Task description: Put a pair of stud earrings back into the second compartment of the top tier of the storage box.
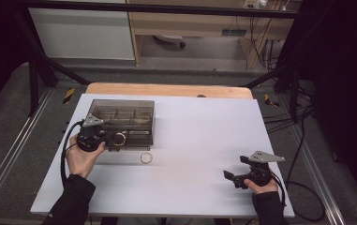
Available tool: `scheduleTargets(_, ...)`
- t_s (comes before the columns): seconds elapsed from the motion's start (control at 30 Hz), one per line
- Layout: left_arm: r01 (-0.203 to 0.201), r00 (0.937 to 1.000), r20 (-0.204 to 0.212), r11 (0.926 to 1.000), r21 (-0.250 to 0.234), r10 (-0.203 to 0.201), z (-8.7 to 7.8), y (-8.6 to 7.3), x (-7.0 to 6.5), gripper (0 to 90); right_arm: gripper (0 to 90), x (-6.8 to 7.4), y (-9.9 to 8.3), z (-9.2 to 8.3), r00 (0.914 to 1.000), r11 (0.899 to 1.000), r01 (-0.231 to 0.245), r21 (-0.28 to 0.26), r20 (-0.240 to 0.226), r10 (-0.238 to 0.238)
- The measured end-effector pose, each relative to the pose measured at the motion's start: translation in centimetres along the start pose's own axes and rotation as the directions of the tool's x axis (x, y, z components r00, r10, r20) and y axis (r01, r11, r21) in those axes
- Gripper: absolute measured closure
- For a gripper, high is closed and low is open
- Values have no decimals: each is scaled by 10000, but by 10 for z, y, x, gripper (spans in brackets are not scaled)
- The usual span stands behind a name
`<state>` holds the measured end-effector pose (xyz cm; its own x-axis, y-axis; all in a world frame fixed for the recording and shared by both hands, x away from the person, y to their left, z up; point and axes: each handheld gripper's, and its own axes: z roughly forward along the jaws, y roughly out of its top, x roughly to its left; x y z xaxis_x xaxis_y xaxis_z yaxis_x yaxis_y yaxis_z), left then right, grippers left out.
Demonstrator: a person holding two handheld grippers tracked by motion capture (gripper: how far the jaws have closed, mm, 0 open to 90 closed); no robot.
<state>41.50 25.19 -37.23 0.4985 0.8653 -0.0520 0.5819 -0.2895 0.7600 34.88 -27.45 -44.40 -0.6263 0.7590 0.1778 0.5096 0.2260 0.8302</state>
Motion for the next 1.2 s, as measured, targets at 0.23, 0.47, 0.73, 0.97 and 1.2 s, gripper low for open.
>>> scheduleTargets(0.23, 20, 10000, -21, 10000, 52, -20, 2, -3, 1, 862, 9, 0, 0, 0, 10000, 10000, 3, 14, 1, -3)
scheduleTargets(0.47, -199, 9997, -119, 9991, -376, 195, -6, -2, -1, 785, 9, 0, 0, 0, 10000, 10000, -6, 17, -1, 6)
scheduleTargets(0.73, -382, 9992, -107, 9968, -699, 375, -23, -1, -6, 637, 9, 0, 0, 0, 10000, 10000, -6, 6, 0, 6)
scheduleTargets(0.97, -571, 9984, -44, 9973, -453, 570, -32, -6, -10, 467, 9, 0, 0, 0, 10000, 10000, -20, 2, 5, 20)
scheduleTargets(1.2, -799, 9967, 117, 9945, -675, 808, -41, -14, -15, 333, 9, 0, 0, 0, 10000, 10000, 8, 22, -4, -8)
